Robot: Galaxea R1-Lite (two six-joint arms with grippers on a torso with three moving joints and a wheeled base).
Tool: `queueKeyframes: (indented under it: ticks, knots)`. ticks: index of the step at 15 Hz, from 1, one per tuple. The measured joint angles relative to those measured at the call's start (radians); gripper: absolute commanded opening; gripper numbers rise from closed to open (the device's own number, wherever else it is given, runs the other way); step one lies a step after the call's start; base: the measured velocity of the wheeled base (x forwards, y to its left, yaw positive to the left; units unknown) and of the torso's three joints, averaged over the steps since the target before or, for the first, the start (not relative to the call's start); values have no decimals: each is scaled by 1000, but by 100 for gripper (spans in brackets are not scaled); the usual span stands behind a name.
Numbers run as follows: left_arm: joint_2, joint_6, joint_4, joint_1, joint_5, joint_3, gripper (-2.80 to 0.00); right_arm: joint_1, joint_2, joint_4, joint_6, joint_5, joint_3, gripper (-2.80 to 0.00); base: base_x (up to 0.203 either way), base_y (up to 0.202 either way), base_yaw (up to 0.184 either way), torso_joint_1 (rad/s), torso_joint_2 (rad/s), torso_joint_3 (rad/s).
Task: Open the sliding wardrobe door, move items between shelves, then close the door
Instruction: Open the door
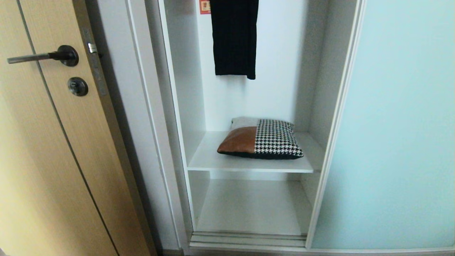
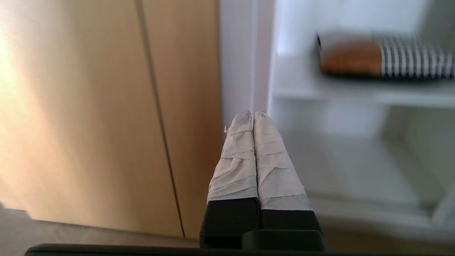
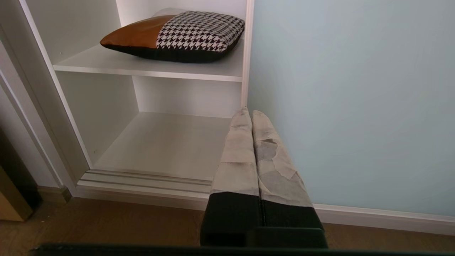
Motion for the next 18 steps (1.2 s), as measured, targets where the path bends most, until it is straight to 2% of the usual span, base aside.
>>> queueKeyframes:
  ticks: [3, 18]
  knots:
    - [-11, -6, -37, 0, -49, 74, -280, 0, 0, 0, 0, 0, 0, -280, 0, 0, 0, 0, 0, 0]
    - [-14, -14, -46, 1, -49, 88, -280, 0, 0, 0, 0, 0, 0, -280, 0, 0, 0, 0, 0, 0]
